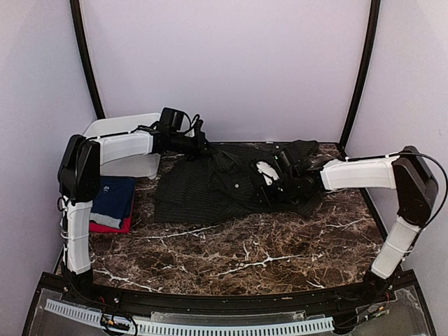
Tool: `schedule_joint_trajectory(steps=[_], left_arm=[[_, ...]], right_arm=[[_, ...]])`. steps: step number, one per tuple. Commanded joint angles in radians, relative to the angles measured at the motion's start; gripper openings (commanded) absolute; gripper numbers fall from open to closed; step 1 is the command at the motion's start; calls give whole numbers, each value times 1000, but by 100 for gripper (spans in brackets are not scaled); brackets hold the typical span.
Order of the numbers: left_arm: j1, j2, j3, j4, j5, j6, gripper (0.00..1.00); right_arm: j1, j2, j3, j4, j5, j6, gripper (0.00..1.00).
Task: Fold and stack the mixed laundry pile
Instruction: Flatten out the crumpled shirt at the center of the board.
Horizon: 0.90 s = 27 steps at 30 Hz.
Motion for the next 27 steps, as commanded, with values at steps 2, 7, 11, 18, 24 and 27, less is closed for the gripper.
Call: schedule_joint_trajectory(steps=[2,7,11,18,24,27], left_arm=[[7,-21,15,-55,-43,-13,2],[7,-24,10,-77,-60,-9,2],[7,-25,10,-85,-70,1,2],[14,-26,15,-81,-79,-9,4],[18,-53,8,-91,-53,-18,4],[17,-114,-81,-52,14,-60,6]], right_arm=[[45,153,178,22,93,-100,34],[48,248,253,-7,123,-157,39],[50,288,284,-53,107,-183,39],[59,279,233,-80,59,-189,16],[58,80,114,-53,154,-152,0],[52,-67,38,-39,205,-126,0]])
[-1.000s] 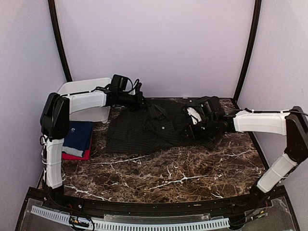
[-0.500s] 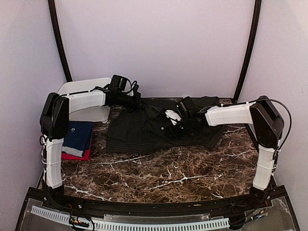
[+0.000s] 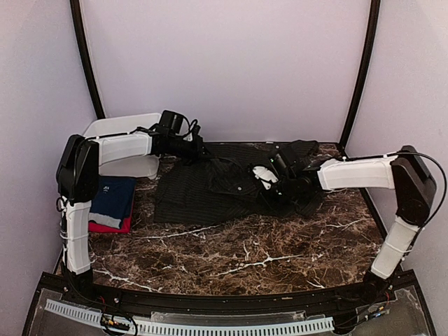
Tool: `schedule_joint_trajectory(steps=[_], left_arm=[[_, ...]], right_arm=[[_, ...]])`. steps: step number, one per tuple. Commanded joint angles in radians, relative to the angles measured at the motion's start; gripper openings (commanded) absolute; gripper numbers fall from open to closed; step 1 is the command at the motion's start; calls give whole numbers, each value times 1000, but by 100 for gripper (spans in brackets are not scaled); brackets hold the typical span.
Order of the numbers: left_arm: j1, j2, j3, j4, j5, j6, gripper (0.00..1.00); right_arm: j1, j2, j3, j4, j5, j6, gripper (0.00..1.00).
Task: Fold and stack the mixed laundry pile
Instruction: Flatten out the crumpled shirt at the center of the board.
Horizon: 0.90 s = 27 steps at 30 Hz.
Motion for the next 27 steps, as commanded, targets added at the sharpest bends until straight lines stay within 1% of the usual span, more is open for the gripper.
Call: schedule_joint_trajectory(steps=[1,2,3,4,7,8,9,10,12,13,14,15,16,17,20,22,23,24,25,26,27], left_arm=[[4,-162,-141,38,80,-67,7],[0,-190,-182,75,85,-77,8],[-3,-247,-259,89,84,-88,8],[-9,-276,-294,95,77,-88,8],[-30,-413,-466,70,44,-58,9],[-50,-439,-495,61,28,-44,9],[-62,-485,-553,43,20,-6,9],[-95,-511,-583,41,11,14,10],[-168,-587,-669,50,5,128,14],[-231,-631,-714,36,2,164,16],[-260,-665,-731,21,7,240,17],[-321,-679,-761,-11,25,277,19],[-351,-707,-775,-26,27,349,19],[-401,-720,-798,-57,24,378,20],[-437,-753,-821,-115,66,481,24],[-443,-743,-781,-195,66,548,29],[-445,-735,-757,-266,22,565,30],[-446,-726,-721,-287,-12,573,34],[-445,-725,-709,-287,-114,566,39],[-444,-721,-697,-269,-171,544,50],[-443,-714,-687,-235,-248,537,54]], right_arm=[[-2,-251,-85,42,88,47,0],[-9,-298,-109,39,100,55,0],[-16,-341,-132,34,115,57,0],[-26,-381,-155,28,137,83,0],[-47,-462,-198,-5,196,156,0],[-50,-474,-208,-20,214,179,0],[-51,-489,-227,-31,230,203,0],[-52,-505,-246,-35,245,224,0],[-53,-546,-287,-30,267,271,0],[-55,-566,-305,-29,276,289,0],[-56,-587,-318,-33,296,309,0],[-57,-609,-329,-40,315,324,0],[-58,-635,-339,-48,337,342,0],[-59,-668,-352,-55,353,360,0],[-62,-768,-398,-52,351,406,0],[-62,-813,-412,-77,350,440,0],[-63,-826,-419,-88,344,450,0],[-64,-834,-425,-101,343,460,0],[-63,-840,-429,-115,344,477,0],[-63,-841,-434,-130,342,490,0],[-63,-839,-437,-141,334,505,0]])
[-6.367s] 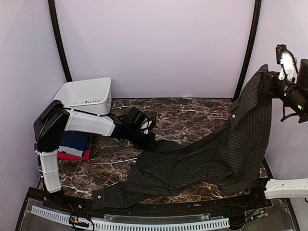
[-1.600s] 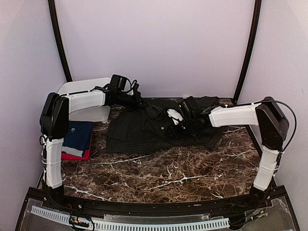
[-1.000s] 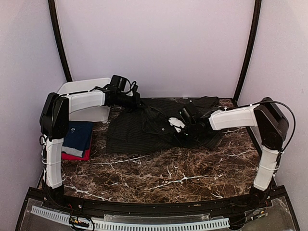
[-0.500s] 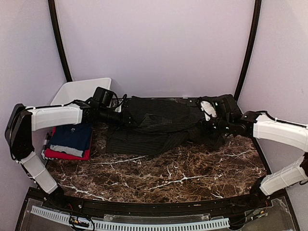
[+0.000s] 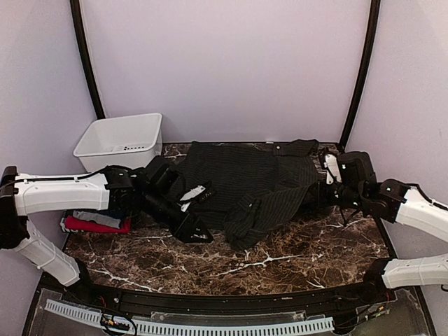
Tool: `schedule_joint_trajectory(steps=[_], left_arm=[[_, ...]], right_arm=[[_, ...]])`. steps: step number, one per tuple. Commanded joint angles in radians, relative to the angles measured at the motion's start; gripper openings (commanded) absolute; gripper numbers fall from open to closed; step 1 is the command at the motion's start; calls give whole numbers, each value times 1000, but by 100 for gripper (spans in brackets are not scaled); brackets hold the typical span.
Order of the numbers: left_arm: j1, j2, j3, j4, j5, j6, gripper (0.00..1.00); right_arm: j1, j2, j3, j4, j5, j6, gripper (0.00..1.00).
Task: Fold and stack the mixed laundry pile
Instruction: Flatten out the crumpled shirt at the center of the board.
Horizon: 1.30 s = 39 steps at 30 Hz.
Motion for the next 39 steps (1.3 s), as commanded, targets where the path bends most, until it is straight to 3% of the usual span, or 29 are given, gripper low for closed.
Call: schedule_joint_trajectory(steps=[1,6,11,16,24,31,36,39], left_arm=[[8,31,104,-25,-255,51,60],[26,303,332,9,-433,-30,63],[97,548,593,-29,-376,-84,63],[114,694,698,-56,-316,-62,62],[92,738,661,-48,-220,-43,48],[71,724,647,-72,-199,-14,14],[64,678,636,-82,-227,-12,4],[64,673,636,-95,-306,-32,10]], right_arm=[[-6,-4,-34,-50,1,99,0],[-6,-2,-57,-55,5,144,0],[-14,6,-44,-100,51,166,0],[-43,24,-46,-124,59,200,0],[-101,19,-47,-131,32,215,0],[-121,26,-34,-134,30,198,0],[-135,8,-35,-144,24,196,0],[-137,-3,-39,-144,20,195,0]])
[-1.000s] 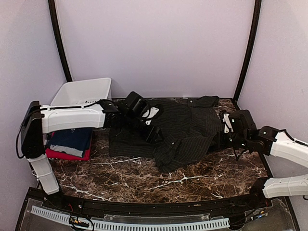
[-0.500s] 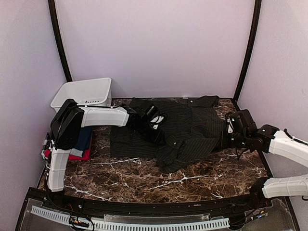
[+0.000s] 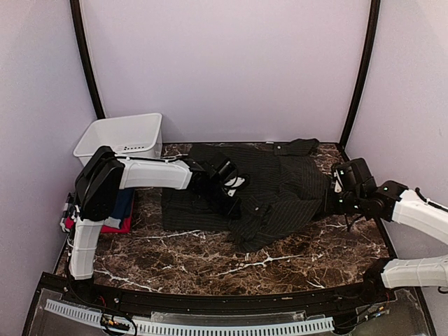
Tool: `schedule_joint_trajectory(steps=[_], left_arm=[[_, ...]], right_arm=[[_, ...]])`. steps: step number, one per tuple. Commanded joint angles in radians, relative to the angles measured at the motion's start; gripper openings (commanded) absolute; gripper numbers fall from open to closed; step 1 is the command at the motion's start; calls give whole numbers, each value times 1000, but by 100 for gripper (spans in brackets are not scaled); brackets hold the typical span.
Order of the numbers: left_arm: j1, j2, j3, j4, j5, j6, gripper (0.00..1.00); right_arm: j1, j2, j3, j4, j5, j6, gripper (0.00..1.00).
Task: Fold and stack the mixed laundry pile
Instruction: Flatten out the crumpled shirt at the center of the board.
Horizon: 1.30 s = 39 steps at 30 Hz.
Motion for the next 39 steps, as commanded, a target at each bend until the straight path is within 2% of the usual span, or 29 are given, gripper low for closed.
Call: schedule_joint_trajectory(steps=[1,6,9,12,14,18,21,24,32,36,39], left_arm=[[-1,-75,-14,-43,-94,-9,13],[-1,-53,-22,-47,-158,-28,20],[-1,-26,-20,-45,-149,-31,24],[-1,-16,-24,-35,-105,-34,24],[-2,-17,-28,-30,-79,-30,22],[-14,-55,-42,-4,-47,0,3],[-27,-138,-72,13,-31,32,0],[-61,-285,-146,37,-15,80,0],[-270,-576,-378,32,92,343,0],[-386,-568,-409,-54,49,433,0],[-482,-516,-409,-123,-56,492,0]], right_arm=[[-10,-28,15,0,-1,-6,0],[-10,-27,14,3,-7,-7,0],[-12,-24,15,6,-9,-9,0],[-12,-24,15,5,-6,-9,0],[-12,-28,13,2,-3,-9,0],[-13,-35,11,-1,-1,-6,0],[-15,-37,14,-6,2,-6,0],[-22,-44,17,-20,11,-1,0],[-41,-75,30,-59,2,8,0],[-41,-100,37,-81,-58,12,0],[-42,-125,33,-102,-145,22,0]])
